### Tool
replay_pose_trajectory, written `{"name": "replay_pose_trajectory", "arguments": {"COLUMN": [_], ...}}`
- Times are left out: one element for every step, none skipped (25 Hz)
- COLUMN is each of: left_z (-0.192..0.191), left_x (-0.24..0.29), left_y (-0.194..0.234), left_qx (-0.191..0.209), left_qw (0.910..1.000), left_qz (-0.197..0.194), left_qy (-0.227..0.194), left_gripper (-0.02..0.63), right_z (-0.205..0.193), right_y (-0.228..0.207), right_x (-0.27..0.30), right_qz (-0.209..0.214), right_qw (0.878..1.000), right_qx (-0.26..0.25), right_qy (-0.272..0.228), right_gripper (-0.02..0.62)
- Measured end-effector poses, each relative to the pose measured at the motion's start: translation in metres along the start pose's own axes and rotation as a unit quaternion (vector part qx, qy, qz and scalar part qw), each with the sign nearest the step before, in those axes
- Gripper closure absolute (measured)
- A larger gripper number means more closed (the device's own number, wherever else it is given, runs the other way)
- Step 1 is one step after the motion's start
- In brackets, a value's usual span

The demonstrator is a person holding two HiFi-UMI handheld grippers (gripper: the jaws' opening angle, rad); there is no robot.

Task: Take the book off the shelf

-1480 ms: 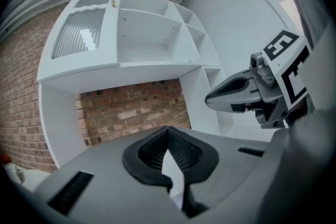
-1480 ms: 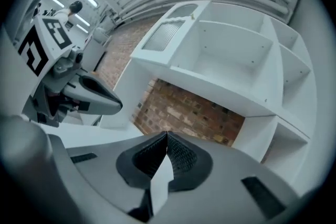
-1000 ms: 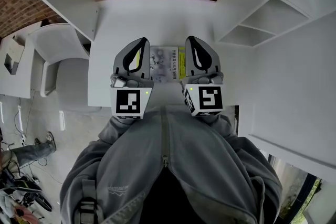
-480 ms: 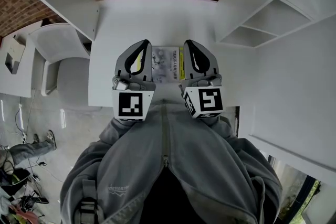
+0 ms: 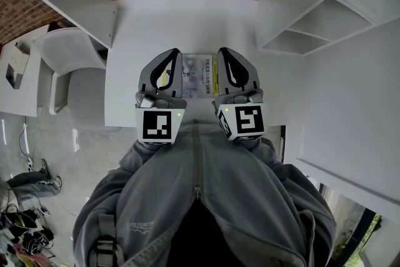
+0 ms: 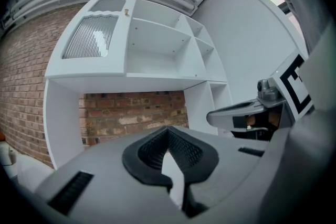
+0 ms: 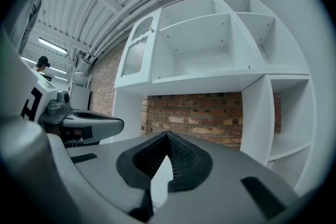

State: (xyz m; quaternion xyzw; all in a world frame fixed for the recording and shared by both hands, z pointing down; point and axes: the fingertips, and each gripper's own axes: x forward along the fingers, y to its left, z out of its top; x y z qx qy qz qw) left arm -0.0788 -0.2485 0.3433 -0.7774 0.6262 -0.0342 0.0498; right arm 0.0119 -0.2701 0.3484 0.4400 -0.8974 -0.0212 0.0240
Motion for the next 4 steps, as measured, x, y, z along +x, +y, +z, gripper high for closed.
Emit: {"name": "replay_pose_trajectory", "arguments": {"left_z": [0.0003,0.0005,0.0007,0.0010], "left_x": [0.0008,0.0017,0.0027,0.0036], "left_y": [-0.0008,-0.0016,-0.0025,-0.0034], "left_qx": [0.000,0.001,0.000,0.000], "left_qw": [1.0000,1.0000,1.0000,1.0000], "left_qz": [-0.001,-0.002,-0.003,-0.004], "left_qy": [-0.001,-0.001,-0.001,-0.001], "left_gripper": [0.600,0.600,0.600,0.600], "right_z": [-0.0002,-0.0005,-0.0009,-0.0013], "right_y": [-0.0011,-0.0023,-0.0036,-0.0049], "right_x": [0.0000,0.0000,0.0001,0.0001], "right_qz": [-0.001,-0.002,-0.003,-0.003], "right_qw": [1.000,1.000,1.000,1.000], "right_qx": [0.000,0.000,0.000,0.001], "right_qy": [0.000,0.000,0.000,0.000], "right_gripper": [0.569,0.569,0.569,0.569]}}
